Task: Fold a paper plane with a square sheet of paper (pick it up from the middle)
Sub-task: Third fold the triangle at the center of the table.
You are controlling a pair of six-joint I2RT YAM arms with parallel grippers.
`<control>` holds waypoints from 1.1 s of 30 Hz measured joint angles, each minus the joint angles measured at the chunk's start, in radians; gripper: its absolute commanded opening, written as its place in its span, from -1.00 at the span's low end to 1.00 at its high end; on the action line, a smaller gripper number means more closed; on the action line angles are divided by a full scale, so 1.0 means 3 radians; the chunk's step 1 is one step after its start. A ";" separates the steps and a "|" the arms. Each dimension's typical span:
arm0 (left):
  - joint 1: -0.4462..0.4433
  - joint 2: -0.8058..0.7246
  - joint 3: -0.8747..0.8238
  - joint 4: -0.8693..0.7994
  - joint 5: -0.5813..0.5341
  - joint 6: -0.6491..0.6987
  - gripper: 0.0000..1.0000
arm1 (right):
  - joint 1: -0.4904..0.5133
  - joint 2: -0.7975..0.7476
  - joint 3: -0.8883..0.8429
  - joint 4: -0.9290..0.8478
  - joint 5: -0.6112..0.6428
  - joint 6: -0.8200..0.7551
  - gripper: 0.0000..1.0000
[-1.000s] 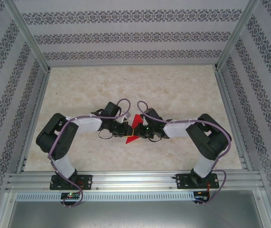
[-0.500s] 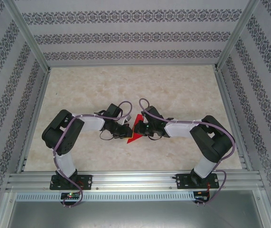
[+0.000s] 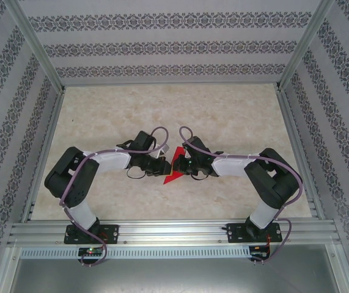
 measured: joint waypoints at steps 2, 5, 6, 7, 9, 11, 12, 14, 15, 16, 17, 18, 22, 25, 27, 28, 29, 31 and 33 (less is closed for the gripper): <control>-0.0025 0.0080 0.0000 -0.0001 0.0006 0.0009 -0.73 | 0.0000 0.0000 0.0000 0.0001 0.0008 0.0011 -0.79; -0.0048 0.0216 0.0008 -0.0008 0.0004 0.0036 -0.75 | 0.0000 0.0017 0.0000 0.0006 0.0011 0.0023 -0.79; -0.0052 0.0261 0.0013 -0.0017 -0.0006 0.0043 -0.77 | 0.0000 0.0029 0.0000 0.0006 0.0010 0.0027 -0.79; -0.0055 0.0292 0.0020 -0.0025 -0.0022 0.0052 -0.79 | 0.0000 0.0038 0.0000 0.0006 0.0010 0.0028 -0.79; -0.0056 0.0352 0.0047 -0.0057 -0.0046 0.0074 -0.82 | 0.0000 0.0046 -0.0004 0.0008 0.0010 0.0037 -0.79; -0.0058 0.0355 0.0070 -0.0095 -0.0083 0.0088 -0.86 | 0.0000 0.0041 -0.0014 0.0014 0.0011 0.0039 -0.79; -0.0058 0.0355 0.0076 -0.0109 -0.0097 0.0092 -0.87 | 0.0000 0.0028 -0.0019 0.0009 0.0014 0.0042 -0.78; -0.0060 0.0355 0.0084 -0.0125 -0.0107 0.0103 -0.88 | 0.0000 -0.0045 -0.0042 -0.0013 0.0043 0.0062 -0.77; -0.0060 0.0355 0.0085 -0.0127 -0.0112 0.0111 -0.88 | 0.0000 -0.0127 -0.0078 -0.0015 0.0070 0.0079 -0.76; -0.0060 0.0355 0.0085 -0.0128 -0.0116 0.0113 -0.88 | 0.0000 -0.0223 -0.0120 -0.0018 0.0099 0.0094 -0.77; -0.0060 0.0355 0.0085 -0.0128 -0.0116 0.0113 -0.89 | 0.0001 -0.0317 -0.0160 -0.0011 0.0113 0.0113 -0.78; -0.0060 0.0355 0.0085 -0.0128 -0.0116 0.0113 -0.88 | 0.0003 -0.0413 -0.0203 0.0004 0.0126 0.0132 -0.78; -0.0060 0.0355 0.0088 -0.0131 -0.0116 0.0114 -0.89 | 0.0090 -0.0532 -0.0291 0.0120 0.0160 0.0242 -0.79; -0.0060 0.0355 0.0093 -0.0142 -0.0118 0.0116 -0.89 | 0.0224 -0.0470 -0.0301 0.0168 0.0188 0.0309 -0.81; -0.0060 0.0355 0.0094 -0.0155 -0.0125 0.0117 -0.89 | 0.0277 -0.0395 -0.0312 0.0261 0.0216 0.0365 -0.81; -0.0056 0.0355 0.0094 -0.0168 -0.0120 0.0117 -0.89 | 0.0287 -0.0380 -0.0324 0.0323 0.0219 0.0389 -0.81; -0.0053 0.0355 0.0100 -0.0178 -0.0122 0.0118 -0.89 | 0.0286 -0.0367 -0.0337 0.0369 0.0228 0.0406 -0.82; -0.0055 0.0354 0.0100 -0.0182 -0.0128 0.0120 -0.89 | 0.0286 -0.0296 -0.0369 0.0462 0.0277 0.0460 -0.83; -0.0055 0.0354 0.0100 -0.0186 -0.0128 0.0120 -0.89 | 0.0284 -0.0245 -0.0401 0.0539 0.0305 0.0487 -0.84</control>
